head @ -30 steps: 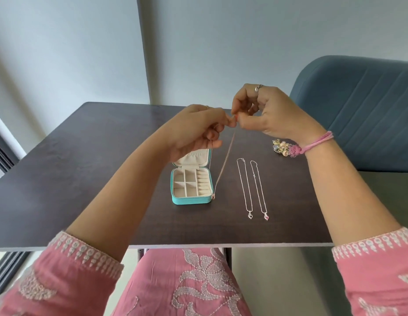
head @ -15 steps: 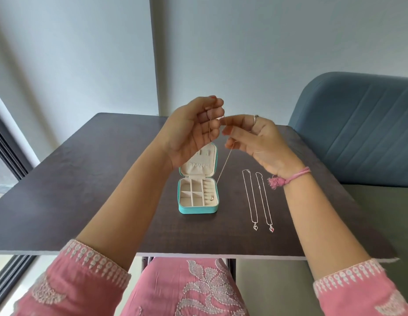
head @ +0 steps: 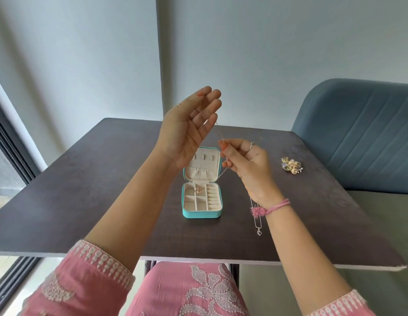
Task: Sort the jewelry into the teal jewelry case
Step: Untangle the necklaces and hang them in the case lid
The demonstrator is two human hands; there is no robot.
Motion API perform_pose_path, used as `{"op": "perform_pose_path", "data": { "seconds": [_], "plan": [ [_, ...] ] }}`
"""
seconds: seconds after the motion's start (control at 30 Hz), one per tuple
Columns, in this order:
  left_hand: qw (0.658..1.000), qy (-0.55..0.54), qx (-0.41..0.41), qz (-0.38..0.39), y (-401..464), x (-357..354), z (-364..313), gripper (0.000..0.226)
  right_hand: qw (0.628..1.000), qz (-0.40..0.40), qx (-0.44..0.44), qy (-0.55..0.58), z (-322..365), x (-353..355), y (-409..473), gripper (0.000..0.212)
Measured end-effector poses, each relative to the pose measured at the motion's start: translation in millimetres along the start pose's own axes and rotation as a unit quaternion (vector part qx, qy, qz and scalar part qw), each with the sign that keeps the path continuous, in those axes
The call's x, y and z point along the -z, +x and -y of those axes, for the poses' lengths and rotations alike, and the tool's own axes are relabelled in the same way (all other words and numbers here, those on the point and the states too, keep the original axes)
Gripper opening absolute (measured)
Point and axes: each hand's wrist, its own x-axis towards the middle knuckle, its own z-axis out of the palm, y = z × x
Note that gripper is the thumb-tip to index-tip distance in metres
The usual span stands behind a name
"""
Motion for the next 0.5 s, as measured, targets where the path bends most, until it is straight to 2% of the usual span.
{"op": "perform_pose_path", "data": {
  "seconds": [0.13,0.2,0.37,0.5],
  "plan": [
    [0.999,0.009,-0.028,-0.011,1,0,2,0.014,0.998,0.022,0.027,-0.055,-3,-2,-11,0.009],
    [0.998,0.051,-0.044,-0.013,2,1,4,0.016,0.993,0.041,0.044,-0.1,-4,-1,-16,0.013],
    [0.986,0.161,-0.045,0.001,1,5,11,0.02,0.947,0.092,0.132,-0.277,10,0,-24,0.014],
    [0.983,0.18,-0.026,0.027,-1,8,12,0.026,0.928,0.121,0.15,-0.318,33,-2,-29,0.014]
  ]
}}
